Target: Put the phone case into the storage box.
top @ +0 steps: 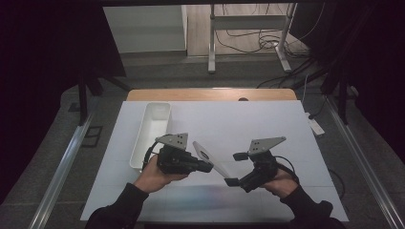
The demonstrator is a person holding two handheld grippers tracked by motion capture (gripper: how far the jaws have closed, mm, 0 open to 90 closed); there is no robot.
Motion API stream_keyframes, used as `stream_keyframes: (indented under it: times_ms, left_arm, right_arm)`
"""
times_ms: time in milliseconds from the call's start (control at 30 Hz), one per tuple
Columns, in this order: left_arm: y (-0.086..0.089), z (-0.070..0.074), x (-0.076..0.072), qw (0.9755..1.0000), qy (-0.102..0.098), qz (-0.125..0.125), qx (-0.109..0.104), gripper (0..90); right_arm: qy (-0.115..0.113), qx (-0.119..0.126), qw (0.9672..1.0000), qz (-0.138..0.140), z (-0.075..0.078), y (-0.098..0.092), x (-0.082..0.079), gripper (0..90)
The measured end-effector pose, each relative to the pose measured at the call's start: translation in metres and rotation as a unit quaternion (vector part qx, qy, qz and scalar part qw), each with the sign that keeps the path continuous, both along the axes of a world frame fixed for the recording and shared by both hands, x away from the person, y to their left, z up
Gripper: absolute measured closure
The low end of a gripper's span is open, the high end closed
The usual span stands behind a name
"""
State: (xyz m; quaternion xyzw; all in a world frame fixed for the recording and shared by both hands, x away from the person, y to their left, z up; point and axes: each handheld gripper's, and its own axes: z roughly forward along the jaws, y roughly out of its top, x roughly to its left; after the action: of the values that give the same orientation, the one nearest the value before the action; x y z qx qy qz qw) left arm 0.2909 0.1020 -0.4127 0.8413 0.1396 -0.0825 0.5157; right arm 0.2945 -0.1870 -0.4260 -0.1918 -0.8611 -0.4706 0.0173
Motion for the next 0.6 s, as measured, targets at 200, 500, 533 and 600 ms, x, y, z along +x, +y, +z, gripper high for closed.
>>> stream_keyframes:
  times_ms: [200, 500, 533, 600]
  left_arm:
    - [0.0012, -0.001, 0.0021, 0.9992, -0.003, 0.033, 0.024, 88.4]
    - [0.0028, -0.0005, 0.0038, 0.9974, -0.012, 0.059, 0.04, 88.4]
    - [0.0031, -0.0002, 0.004, 0.9972, -0.012, 0.06, 0.042, 88.4]
    - [0.0035, -0.0001, 0.0042, 0.997, -0.015, 0.062, 0.044, 88.4]
  right_arm:
    - [-0.006, -0.005, 0.9999, -0.014, 0.0, -0.0024, -0.0015, 4.4]
    - [-0.017, -0.029, 0.9988, -0.035, -0.003, -0.0071, -0.0018, 2.6]
    - [-0.018, -0.031, 0.9987, -0.036, -0.0035, -0.0077, -0.002, 2.0]
    - [-0.018, -0.033, 0.9986, -0.038, -0.0039, -0.0081, -0.0023, 1.7]
